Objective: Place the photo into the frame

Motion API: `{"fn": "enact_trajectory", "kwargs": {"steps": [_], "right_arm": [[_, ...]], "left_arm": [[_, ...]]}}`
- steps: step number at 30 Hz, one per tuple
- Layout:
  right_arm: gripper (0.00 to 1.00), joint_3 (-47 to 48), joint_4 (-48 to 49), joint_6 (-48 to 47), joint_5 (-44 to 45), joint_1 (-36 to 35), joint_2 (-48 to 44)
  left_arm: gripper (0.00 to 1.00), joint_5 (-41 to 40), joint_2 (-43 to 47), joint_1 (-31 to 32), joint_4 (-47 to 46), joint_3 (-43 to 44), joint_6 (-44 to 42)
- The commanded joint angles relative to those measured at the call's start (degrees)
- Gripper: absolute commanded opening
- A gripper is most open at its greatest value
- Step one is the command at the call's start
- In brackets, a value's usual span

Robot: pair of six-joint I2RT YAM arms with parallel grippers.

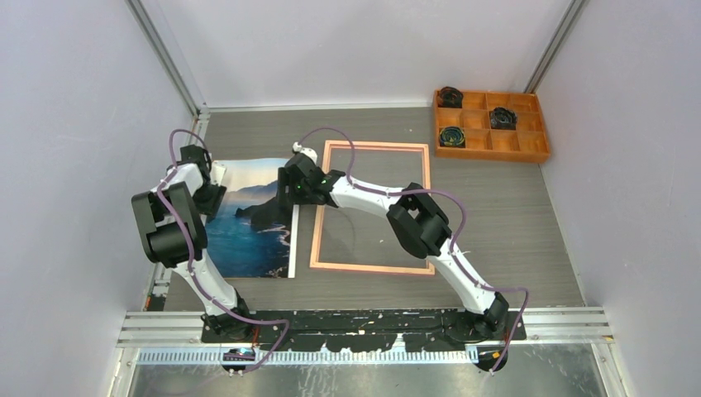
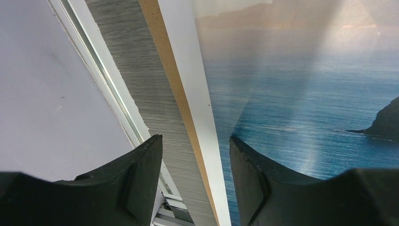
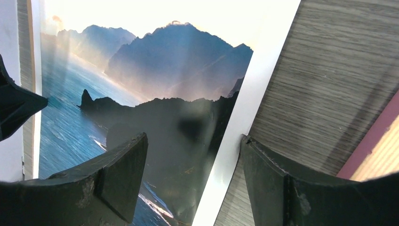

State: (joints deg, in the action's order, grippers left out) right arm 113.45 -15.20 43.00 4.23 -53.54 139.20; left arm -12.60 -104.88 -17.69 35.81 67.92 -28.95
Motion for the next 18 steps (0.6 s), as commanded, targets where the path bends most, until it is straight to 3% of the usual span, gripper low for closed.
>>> {"fn": "enact_trajectory", "kwargs": {"steps": [1,15,18], "right_arm": [[0.76,-0.4,3.2,-0.8,-1.4,-1.6,-6.1],[0.79,-7.2,20.1,14.0,-15.1,1.0,-10.0],[0.81,-10.6,28.3,21.1,-18.2,2.0,-9.8]], "left_arm": [[0.57,2.6,-2.9,0.3,0.5,-1.7,0.5],[0.55,2.3,-2.4,0.3,0.5,-1.8,-0.1],[0.55,2.4,-2.3,0.4,0.6,-1.7,-0.1]]}}
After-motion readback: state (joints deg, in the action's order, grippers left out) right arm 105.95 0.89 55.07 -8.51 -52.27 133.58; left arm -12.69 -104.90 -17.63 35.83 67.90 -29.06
